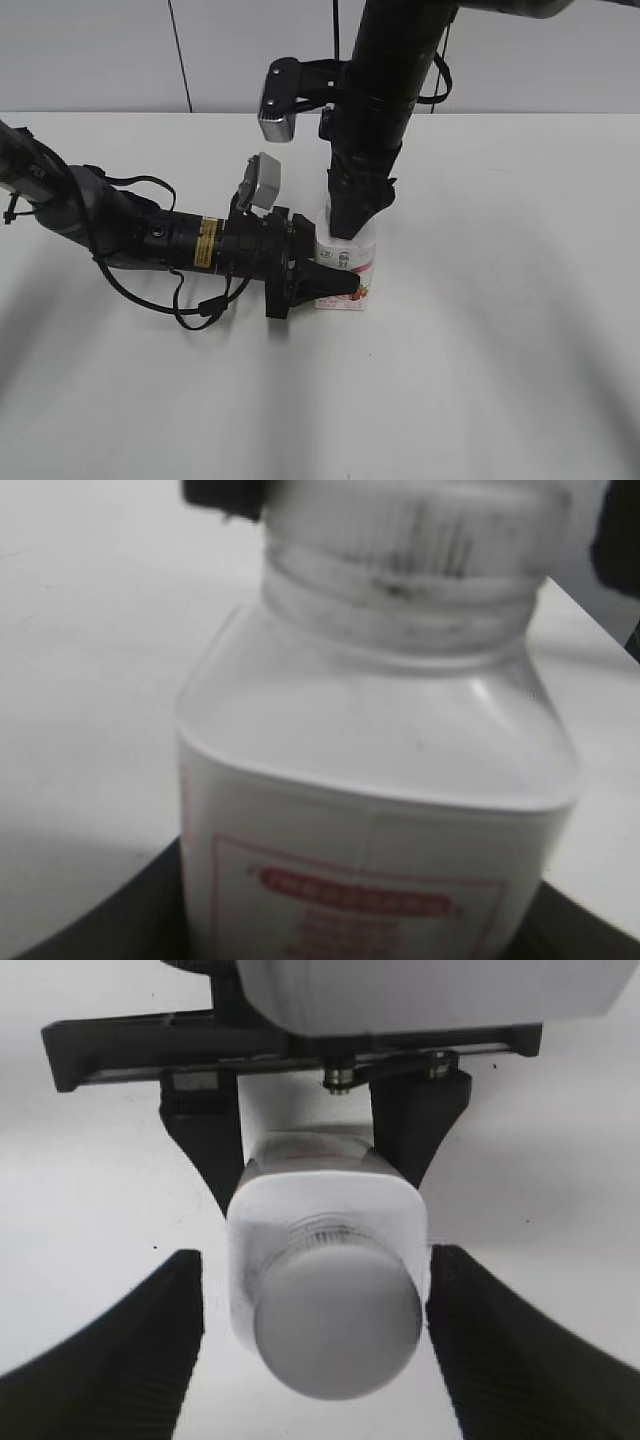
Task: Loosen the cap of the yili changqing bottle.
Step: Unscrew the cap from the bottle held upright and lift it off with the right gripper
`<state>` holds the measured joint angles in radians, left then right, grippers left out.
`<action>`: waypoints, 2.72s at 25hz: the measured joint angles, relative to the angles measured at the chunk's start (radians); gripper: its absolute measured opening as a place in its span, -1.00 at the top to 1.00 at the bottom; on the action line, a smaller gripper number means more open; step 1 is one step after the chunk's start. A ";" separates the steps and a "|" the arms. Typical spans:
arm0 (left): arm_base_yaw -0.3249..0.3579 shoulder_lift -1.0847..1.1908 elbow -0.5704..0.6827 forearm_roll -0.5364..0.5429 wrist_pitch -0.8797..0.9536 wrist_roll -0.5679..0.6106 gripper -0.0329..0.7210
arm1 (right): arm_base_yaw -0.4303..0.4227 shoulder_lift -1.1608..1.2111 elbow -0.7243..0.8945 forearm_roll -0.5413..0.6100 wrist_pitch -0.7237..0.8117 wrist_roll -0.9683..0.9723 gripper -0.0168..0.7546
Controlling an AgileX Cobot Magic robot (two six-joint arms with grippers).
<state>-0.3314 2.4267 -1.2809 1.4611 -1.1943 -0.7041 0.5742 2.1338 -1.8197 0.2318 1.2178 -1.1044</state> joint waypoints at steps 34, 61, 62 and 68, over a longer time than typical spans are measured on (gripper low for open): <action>0.000 0.000 0.000 -0.002 0.000 -0.002 -0.16 | 0.000 -0.026 -0.045 -0.056 0.002 1.361 -0.55; 0.000 0.000 0.000 -0.002 0.000 -0.002 -0.16 | 0.000 0.003 0.001 -0.018 0.002 1.387 -0.34; 0.000 0.000 0.000 -0.002 0.000 -0.002 -0.16 | 0.000 0.003 0.001 -0.018 0.002 1.387 -0.24; 0.000 0.000 0.000 -0.002 0.000 -0.004 -0.16 | 0.000 0.004 -0.015 -0.030 0.010 1.379 -0.06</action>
<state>-0.3314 2.4267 -1.2809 1.4587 -1.1942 -0.7077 0.5742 2.1379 -1.8347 0.2020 1.2274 0.2746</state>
